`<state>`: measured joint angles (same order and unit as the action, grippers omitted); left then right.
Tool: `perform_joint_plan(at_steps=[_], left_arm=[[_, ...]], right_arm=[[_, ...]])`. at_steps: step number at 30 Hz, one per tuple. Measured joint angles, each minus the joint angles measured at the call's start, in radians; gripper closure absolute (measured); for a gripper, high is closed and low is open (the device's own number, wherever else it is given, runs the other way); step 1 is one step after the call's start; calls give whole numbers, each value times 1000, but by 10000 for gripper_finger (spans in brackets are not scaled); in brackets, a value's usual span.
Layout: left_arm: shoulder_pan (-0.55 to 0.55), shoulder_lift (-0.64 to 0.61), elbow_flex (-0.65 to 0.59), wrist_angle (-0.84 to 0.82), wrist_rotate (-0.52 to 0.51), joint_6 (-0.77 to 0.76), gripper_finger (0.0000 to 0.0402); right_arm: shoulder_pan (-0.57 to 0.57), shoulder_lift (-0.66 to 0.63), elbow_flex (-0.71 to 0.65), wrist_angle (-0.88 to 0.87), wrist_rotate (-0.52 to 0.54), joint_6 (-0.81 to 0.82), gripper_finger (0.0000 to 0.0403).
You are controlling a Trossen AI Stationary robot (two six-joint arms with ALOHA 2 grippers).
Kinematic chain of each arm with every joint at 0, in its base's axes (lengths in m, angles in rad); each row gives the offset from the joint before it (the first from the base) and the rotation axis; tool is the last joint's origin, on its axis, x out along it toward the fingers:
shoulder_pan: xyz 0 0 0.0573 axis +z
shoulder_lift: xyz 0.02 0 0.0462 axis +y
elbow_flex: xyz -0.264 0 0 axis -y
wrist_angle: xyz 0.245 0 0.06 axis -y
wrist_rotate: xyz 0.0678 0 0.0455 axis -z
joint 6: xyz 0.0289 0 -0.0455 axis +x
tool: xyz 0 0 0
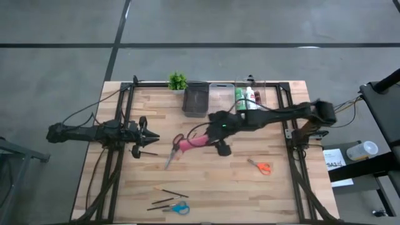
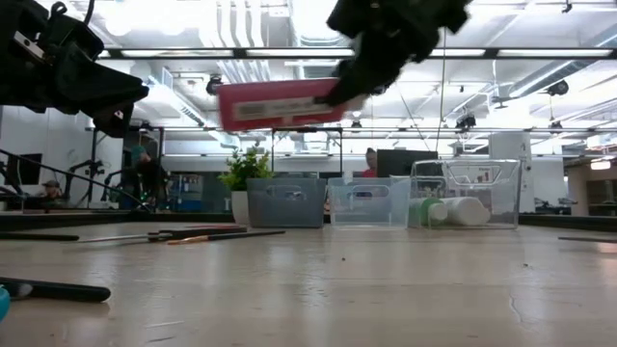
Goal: Pick & Place Paint Supplies
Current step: Put the pink paint bottle into the transparent bin
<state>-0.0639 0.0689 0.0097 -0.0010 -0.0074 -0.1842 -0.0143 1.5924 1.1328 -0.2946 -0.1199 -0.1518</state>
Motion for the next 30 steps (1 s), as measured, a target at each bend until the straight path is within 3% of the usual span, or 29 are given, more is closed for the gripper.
perform_joint_plan(at_steps=[8, 17, 23, 30], left_arm=[[0, 0, 0, 0, 0, 0, 325], [0, 0, 0, 0, 0, 0, 325], [0, 0, 0, 0, 0, 0, 325], [0, 0, 0, 0, 0, 0, 325]], right_arm=[[1, -338, -244, 28, 313, 168, 186], [-3, -671, -432, -63, 899, 552, 186], [-53, -778, -516, -116, 965, 730, 186], [-202, -764, -565, -116, 932, 800, 186]])
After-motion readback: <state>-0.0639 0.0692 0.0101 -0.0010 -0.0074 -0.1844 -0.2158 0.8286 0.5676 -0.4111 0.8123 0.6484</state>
